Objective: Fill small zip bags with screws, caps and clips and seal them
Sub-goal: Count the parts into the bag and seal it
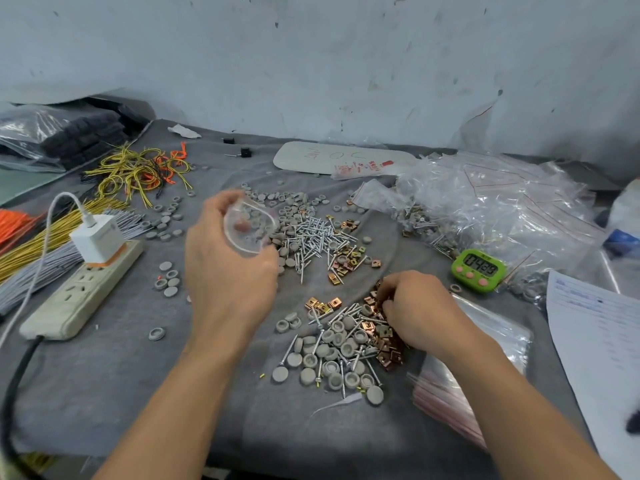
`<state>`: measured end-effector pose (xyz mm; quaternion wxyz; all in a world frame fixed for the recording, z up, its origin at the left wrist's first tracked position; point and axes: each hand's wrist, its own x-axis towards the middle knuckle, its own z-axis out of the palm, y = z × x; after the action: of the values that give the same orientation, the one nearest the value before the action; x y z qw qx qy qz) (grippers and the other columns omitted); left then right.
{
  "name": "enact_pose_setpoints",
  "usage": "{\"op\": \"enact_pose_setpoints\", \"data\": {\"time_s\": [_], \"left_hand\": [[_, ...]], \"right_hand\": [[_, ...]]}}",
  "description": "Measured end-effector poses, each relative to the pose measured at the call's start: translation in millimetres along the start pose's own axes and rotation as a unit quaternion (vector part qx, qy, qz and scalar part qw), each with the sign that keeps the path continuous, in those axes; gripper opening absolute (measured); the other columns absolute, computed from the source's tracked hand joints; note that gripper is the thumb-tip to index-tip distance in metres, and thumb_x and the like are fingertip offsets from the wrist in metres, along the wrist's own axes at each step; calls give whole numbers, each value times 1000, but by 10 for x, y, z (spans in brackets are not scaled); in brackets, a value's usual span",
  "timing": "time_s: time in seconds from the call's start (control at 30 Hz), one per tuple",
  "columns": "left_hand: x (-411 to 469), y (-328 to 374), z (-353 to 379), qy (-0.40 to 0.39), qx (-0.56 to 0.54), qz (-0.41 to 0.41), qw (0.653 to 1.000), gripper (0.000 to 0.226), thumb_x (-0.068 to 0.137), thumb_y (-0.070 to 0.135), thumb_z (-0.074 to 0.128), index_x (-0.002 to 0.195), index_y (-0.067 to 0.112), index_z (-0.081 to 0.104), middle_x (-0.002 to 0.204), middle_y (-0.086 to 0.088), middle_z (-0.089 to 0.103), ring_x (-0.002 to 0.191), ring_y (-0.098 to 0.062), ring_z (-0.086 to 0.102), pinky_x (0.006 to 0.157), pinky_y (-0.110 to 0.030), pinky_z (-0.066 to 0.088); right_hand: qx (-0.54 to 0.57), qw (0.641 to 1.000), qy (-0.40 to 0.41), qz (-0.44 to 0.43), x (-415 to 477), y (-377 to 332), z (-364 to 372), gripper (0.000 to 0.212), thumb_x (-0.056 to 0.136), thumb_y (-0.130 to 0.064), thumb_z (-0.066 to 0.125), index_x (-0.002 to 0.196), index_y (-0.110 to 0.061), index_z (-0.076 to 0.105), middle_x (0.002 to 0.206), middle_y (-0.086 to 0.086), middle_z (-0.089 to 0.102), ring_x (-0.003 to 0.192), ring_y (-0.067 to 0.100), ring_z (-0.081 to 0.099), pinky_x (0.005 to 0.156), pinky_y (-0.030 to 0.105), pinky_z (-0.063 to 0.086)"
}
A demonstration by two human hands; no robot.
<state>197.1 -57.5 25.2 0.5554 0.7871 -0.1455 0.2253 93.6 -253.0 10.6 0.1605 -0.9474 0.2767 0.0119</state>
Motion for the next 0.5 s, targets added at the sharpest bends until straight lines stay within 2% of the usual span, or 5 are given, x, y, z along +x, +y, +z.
{"op": "enact_pose_setpoints", "data": {"time_s": [0.07,0.2,0.33,0.43,0.5], "left_hand": [[-35,-53,63,-102,124,14,987,73,73,9,76,127,47,45,109,4,61,96,-16,58,75,-35,48],[-138,-108,201,-280,193,-42,939,80,80,14,63,147,41,29,102,1,65,87,-25,63,69,-41,46],[-140,-108,231,-283,189,-41,939,84,81,18,69,149,41,26,86,12,61,71,-7,56,55,-30,36],[-156,-100,249,-288,185,-38,939,83,82,20,72,148,41,27,82,14,62,69,-4,56,55,-29,38],[-161,-106,250,-289,182,-37,939,82,82,20,72,148,42,27,80,14,61,69,-2,55,55,-25,36]], "right_hand": [[-20,1000,-14,-7,4,-20,-3,26,90,-9,58,98,-33,66,111,0,70,106,27,63,94,38,52],[-12,999,-20,-38,16,-1,-17,20,92,-19,63,94,-38,58,103,-9,65,105,20,62,88,30,50],[34,998,3,-50,-5,46,21,16,90,-25,69,102,-35,70,92,-12,65,95,16,64,77,25,46],[59,997,27,-37,-8,28,52,19,90,-19,70,88,-38,67,83,-15,62,83,13,62,61,20,41],[73,996,44,-28,-11,8,72,27,90,-14,69,79,-38,64,85,-11,67,83,15,65,64,22,46]]}}
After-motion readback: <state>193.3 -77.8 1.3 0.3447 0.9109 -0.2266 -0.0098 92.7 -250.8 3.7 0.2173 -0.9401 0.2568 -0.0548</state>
